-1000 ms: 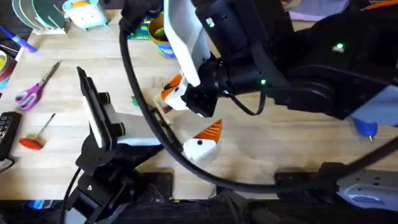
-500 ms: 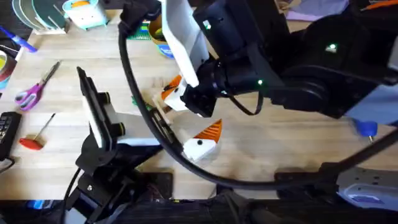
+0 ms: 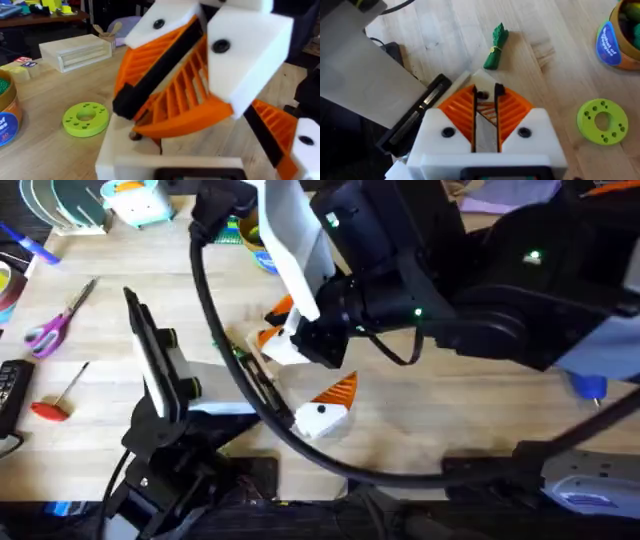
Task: Pick up the gripper from the table and insert it into the empty holder that is missing its gripper. Then pick up a screw, insert it into the mounting hole, and use the screwdriver to tighten it. Finally, clean up the table by picking up the vegetable and placing it into the bucket.
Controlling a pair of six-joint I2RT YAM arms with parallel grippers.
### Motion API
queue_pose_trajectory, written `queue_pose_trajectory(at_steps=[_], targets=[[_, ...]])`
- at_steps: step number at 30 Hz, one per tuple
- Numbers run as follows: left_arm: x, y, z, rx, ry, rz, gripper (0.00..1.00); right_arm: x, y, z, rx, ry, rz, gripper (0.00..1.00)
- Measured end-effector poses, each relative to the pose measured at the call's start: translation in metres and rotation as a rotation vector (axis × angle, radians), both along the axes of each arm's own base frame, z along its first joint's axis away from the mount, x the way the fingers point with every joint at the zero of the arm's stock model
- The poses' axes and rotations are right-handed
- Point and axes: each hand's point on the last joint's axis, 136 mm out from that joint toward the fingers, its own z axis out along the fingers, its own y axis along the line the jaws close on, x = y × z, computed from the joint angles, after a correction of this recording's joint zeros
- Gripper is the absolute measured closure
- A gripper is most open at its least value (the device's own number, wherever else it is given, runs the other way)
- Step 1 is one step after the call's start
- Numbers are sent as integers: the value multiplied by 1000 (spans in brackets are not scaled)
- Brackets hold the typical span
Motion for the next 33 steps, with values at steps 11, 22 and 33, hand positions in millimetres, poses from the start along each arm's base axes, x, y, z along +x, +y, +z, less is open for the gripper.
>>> queue_pose_trajectory(at_steps=[11, 22, 33], targets=[[0, 0, 0, 0, 0, 0, 8, 0, 0, 0, 0, 0, 0, 725], [0, 0, 0, 0, -1, 0, 8, 11, -9, 5, -2, -21, -49, 32], [0, 0, 1, -2, -3, 0, 8, 78, -121, 48, 96, 44, -487, 10]])
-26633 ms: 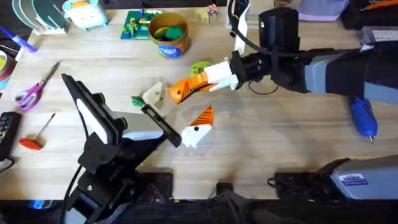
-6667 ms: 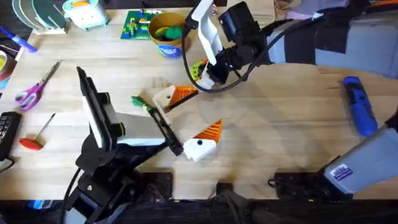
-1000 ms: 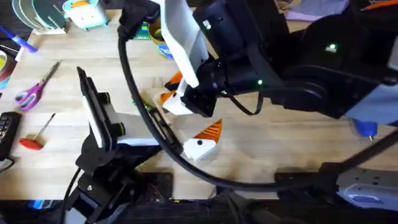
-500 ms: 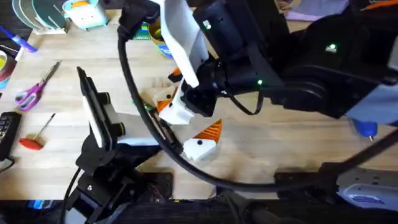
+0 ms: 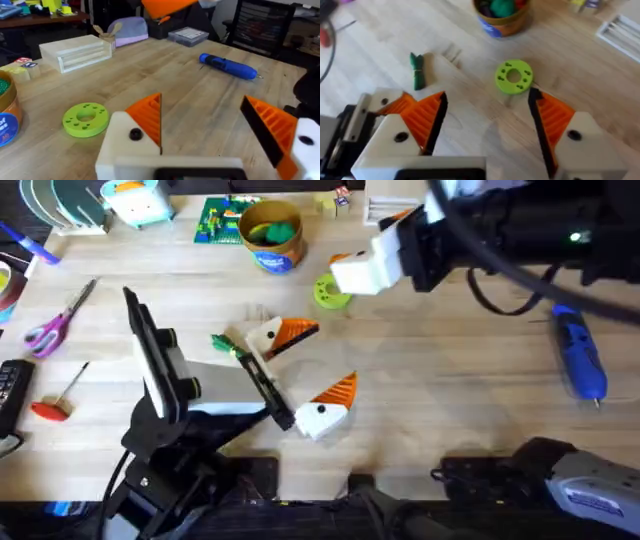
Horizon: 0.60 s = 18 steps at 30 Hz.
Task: Pick up the gripper from the table and insert it into the empty holder that is missing its gripper. Then pick up a screw, insert it into the mounting hole, and use the screwdriver to tighten it. Finally, clean up the table by picking up the vegetable and placing it into the bucket.
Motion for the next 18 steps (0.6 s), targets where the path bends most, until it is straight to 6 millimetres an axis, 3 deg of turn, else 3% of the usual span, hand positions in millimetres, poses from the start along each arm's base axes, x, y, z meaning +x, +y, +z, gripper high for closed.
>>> queue_pose_trajectory(at_steps=[5, 9, 12, 18], targets=[[0, 0, 0, 0, 0, 0, 8, 24, -73, -17, -9, 136, -285, 10], [0, 0, 0, 0, 0, 0, 8, 29, -122, -32, -14, 238, -460, 10], [0, 0, 0, 0, 0, 0, 8, 18, -117, -30, 25, 268, -363, 10], [0, 0, 0, 0, 0, 0, 8, -42, -89, -32, -14, 326, -42, 10]])
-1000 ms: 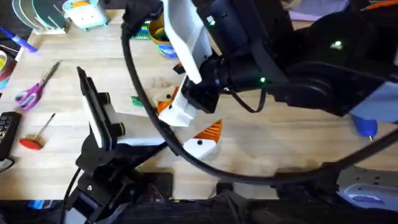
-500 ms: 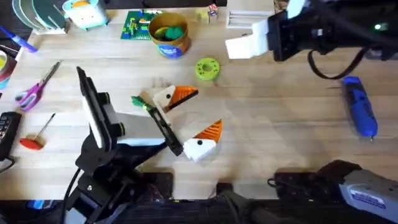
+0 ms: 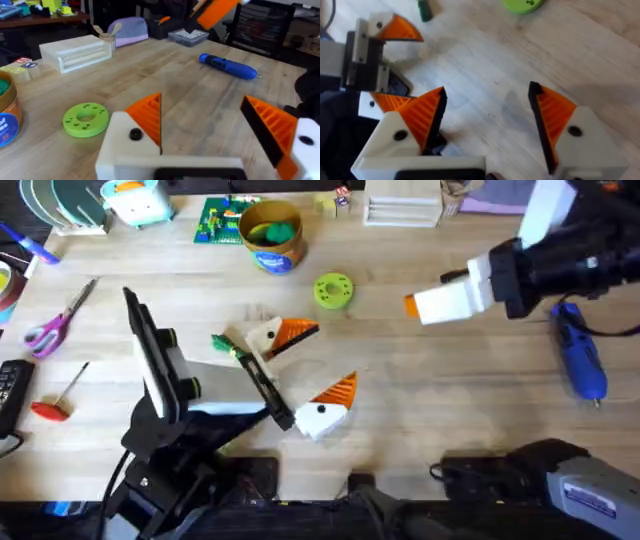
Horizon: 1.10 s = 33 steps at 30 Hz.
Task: Pick up the gripper from the table and insert it into the empty holder that is missing its gripper. Then pick up a screw, insert it into the mounting hole, and use the screwdriver to tighten it. Finally, clean up the table by picking up the vegetable and placing it into the bucket.
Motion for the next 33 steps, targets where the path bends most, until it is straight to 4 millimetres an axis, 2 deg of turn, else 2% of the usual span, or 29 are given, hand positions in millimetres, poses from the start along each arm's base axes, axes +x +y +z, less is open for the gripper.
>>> queue_pose_trajectory(at_steps=[11, 20, 21, 22, 26, 27, 28, 33], targets=[[0, 0, 0, 0, 0, 0, 8, -66, 48, 30, 70, -186, 441, 10], [0, 0, 0, 0, 1, 0, 15, -72, 52, 32, 61, -251, 533, 10], [0, 0, 0, 0, 2, 0, 101, -72, 52, 32, 60, -254, 537, 11], [0, 0, 0, 0, 1, 0, 236, -72, 52, 32, 59, -257, 539, 11], [0, 0, 0, 0, 1, 0, 860, -72, 52, 32, 58, -260, 543, 10], [0, 0, 0, 2, -2, 1, 959, -72, 52, 32, 57, -261, 544, 10], [0, 0, 0, 2, -2, 0, 984, -72, 52, 32, 57, -262, 544, 10], [-1, -1, -6, 15, 20, -7, 987, -72, 51, 32, 55, -266, 550, 9]])
